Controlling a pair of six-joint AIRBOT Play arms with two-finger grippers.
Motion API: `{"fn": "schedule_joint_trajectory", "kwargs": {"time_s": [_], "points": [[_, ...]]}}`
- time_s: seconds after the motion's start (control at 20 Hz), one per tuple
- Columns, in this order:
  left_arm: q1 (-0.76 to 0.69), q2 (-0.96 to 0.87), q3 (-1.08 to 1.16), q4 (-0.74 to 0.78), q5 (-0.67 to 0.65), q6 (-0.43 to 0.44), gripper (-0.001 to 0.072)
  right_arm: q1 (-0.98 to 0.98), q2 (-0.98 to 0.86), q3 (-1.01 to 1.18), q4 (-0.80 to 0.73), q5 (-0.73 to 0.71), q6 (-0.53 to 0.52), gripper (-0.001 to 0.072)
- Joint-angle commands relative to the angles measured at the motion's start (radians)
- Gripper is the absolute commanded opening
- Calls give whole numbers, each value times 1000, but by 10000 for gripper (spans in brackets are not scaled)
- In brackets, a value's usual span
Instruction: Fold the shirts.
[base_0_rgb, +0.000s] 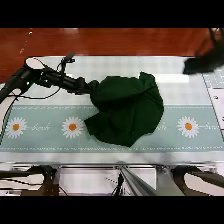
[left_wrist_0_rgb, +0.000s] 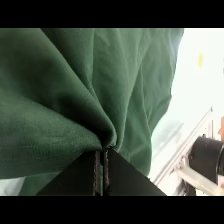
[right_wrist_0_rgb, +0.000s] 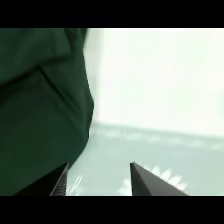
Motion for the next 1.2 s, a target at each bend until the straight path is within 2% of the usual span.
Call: {"fn": "schedule_joint_trajectory", "kwargs": {"time_s": [0.0,0.05,0.1,0.25,0.35,0.45,0.6,0.8,0.9,1.05,1.15], "points": [[1,3,0,0,-15,34,26,-113,257,-451,211,-48,26,483],[1,5,0,0,-15,42,26,-120,335,-615,297,-97,25,567],[1,7,0,0,-14,42,26,-119,407,-775,401,-138,25,608],[2,7,0,0,-16,45,27,-118,545,-1115,705,-218,19,609],[2,7,0,0,-23,47,26,-118,593,-1245,821,-246,-3,607],[2,7,0,0,-37,61,26,-76,610,-1302,827,-276,-6,606],[2,8,0,0,-37,61,26,77,609,-1321,842,-428,73,604],[2,8,0,0,-37,68,26,315,608,-1321,808,-731,261,601],[2,8,0,0,-34,68,26,402,583,-1321,798,-833,337,601],[2,8,0,-12,-28,67,27,513,474,-1320,843,-935,346,601],[2,8,0,-25,-26,67,26,580,398,-1320,925,-1043,325,601]]}}
